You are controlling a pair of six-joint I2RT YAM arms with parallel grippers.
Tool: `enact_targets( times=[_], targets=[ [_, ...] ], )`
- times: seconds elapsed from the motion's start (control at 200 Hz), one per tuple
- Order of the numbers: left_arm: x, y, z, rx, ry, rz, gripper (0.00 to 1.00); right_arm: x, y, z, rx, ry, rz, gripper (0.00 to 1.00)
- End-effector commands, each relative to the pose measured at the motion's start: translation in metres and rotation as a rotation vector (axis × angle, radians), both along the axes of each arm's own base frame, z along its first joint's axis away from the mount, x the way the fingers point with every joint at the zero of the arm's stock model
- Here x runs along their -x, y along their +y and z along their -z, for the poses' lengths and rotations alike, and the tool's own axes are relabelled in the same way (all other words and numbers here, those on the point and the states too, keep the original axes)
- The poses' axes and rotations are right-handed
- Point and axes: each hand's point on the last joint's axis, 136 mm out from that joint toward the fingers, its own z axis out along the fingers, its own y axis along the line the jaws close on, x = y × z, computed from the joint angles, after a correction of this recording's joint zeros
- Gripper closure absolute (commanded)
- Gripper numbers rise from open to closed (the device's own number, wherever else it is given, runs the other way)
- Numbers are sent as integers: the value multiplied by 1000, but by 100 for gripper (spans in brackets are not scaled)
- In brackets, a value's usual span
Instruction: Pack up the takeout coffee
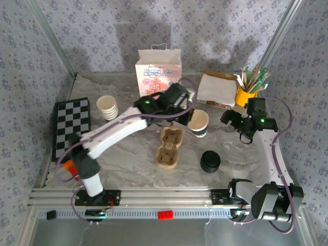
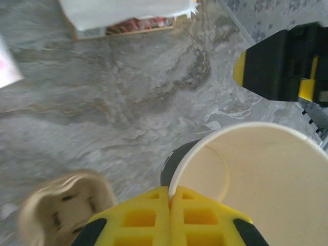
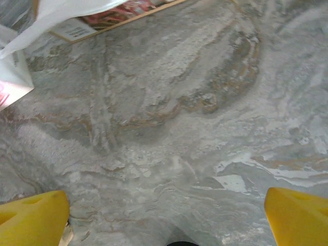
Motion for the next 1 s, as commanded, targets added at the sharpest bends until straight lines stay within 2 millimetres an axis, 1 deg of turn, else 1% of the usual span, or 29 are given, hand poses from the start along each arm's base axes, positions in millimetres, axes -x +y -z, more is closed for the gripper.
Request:
enact_targets(
  times=[0.0, 0.02, 0.1, 0.145, 0.195, 0.205, 0.225, 0.32, 0.445, 0.55, 0.745, 0.815, 0.885, 0.995],
  targets=[
    [-8, -35, 7, 23, 16, 36, 100, 2, -3, 6, -60, 0, 34, 0],
    [-11, -40, 18, 1, 25, 40, 100, 2, -4, 7, -60, 0, 38, 1],
    [-22, -51, 44, -87, 40, 41, 100, 3, -8, 10, -57, 9, 52, 0],
    [-26, -56, 54, -121, 41, 52, 100, 5, -10, 12, -53, 15, 58, 0],
    [-30, -61, 68, -153, 56, 53, 100, 6, -12, 14, -59, 15, 63, 0],
    [-31, -63, 67, -149, 53, 57, 100, 6, -12, 15, -60, 14, 63, 0],
    [-32, -65, 72, -156, 57, 62, 100, 6, -12, 15, -62, 13, 63, 0],
    [-38, -73, 86, -175, 50, 66, 100, 7, -13, 19, -68, 21, 68, 0],
    [-46, -75, 106, -210, 45, 58, 100, 6, -14, 21, -63, 25, 71, 0],
    [-50, -78, 114, -217, 39, 55, 100, 3, -20, 19, -36, 12, 84, 0],
    [-56, -80, 125, -216, 56, 47, 100, 2, -17, 16, -43, 7, 71, 0],
    [-57, -79, 125, -222, 59, 46, 93, 2, -17, 14, -40, 8, 69, 0],
    [-58, -78, 123, -226, 56, 46, 82, 3, -16, 13, -38, 12, 65, 0],
    [-60, -74, 115, -223, 49, 42, 74, 3, -13, 10, -25, 16, 48, 1]
  ],
)
